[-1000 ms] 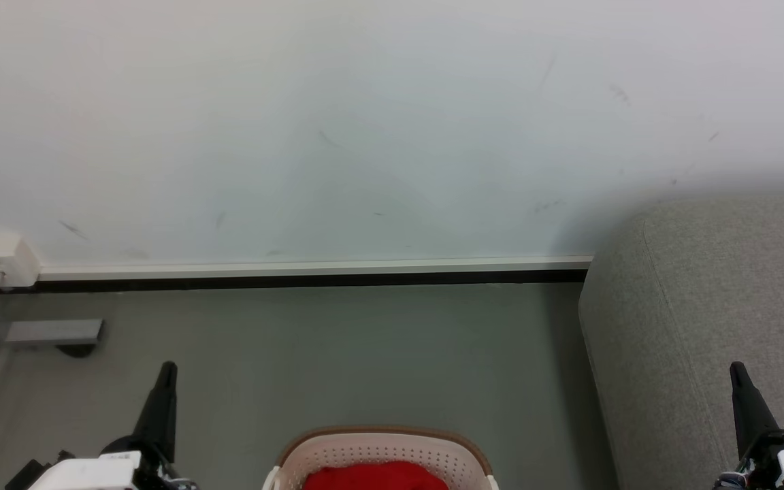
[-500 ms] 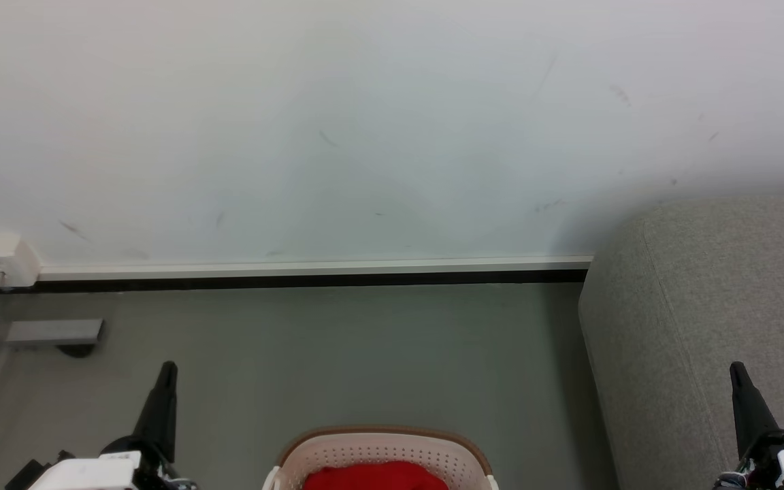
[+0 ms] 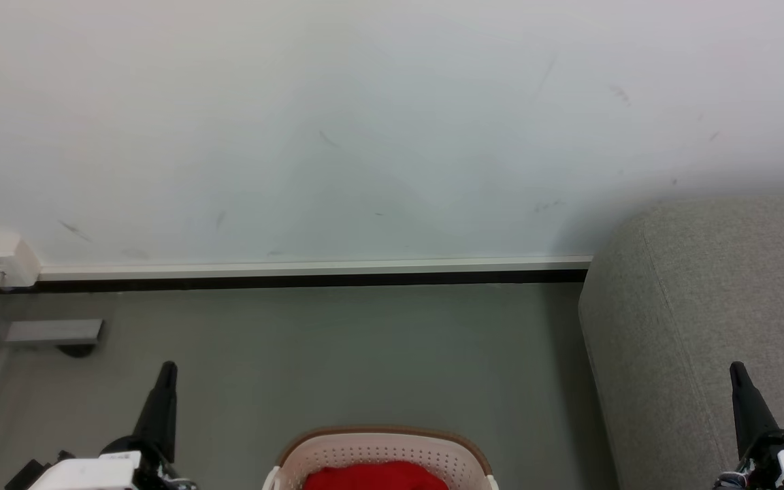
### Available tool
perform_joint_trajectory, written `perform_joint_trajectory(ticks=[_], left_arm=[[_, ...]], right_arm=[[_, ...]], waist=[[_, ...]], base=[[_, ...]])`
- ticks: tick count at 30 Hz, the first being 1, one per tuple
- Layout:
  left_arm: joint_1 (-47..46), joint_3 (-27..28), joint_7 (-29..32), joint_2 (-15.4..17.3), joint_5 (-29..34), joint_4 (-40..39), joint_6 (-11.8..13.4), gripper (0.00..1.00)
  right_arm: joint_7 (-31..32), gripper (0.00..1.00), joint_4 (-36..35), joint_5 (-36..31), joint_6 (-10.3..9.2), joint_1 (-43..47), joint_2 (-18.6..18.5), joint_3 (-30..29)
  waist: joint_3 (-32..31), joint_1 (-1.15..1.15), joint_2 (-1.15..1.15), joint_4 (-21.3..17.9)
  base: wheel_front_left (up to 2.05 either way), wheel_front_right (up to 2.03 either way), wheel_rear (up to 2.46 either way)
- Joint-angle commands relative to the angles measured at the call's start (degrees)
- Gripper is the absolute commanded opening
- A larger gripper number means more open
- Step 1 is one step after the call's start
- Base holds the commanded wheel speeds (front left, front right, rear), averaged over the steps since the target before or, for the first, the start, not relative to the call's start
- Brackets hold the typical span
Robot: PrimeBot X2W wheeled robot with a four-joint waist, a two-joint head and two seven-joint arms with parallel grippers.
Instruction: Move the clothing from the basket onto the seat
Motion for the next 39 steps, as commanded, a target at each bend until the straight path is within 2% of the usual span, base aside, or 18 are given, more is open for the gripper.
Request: perform_joint_trajectory(ticks=[1,39], left_arm=[[-0.4,0.1,0.2,0.2,-0.8,-0.2,-0.3,0.0],[-0.4,0.1,0.2,0.2,-0.8,-0.2,-0.3,0.0]], right_arm=[[0.1,0.0,-0.3,0.0,-0.15,-0.7,0.0,-0.2],[0.1,0.0,-0.3,0.0,-0.15,-0.7,0.0,-0.2]], waist=[[0.0,0.0,0.0,0.0],[0.0,0.0,0.0,0.0]], base=[[0.0,0.0,0.0],[0.0,0.0,0.0]])
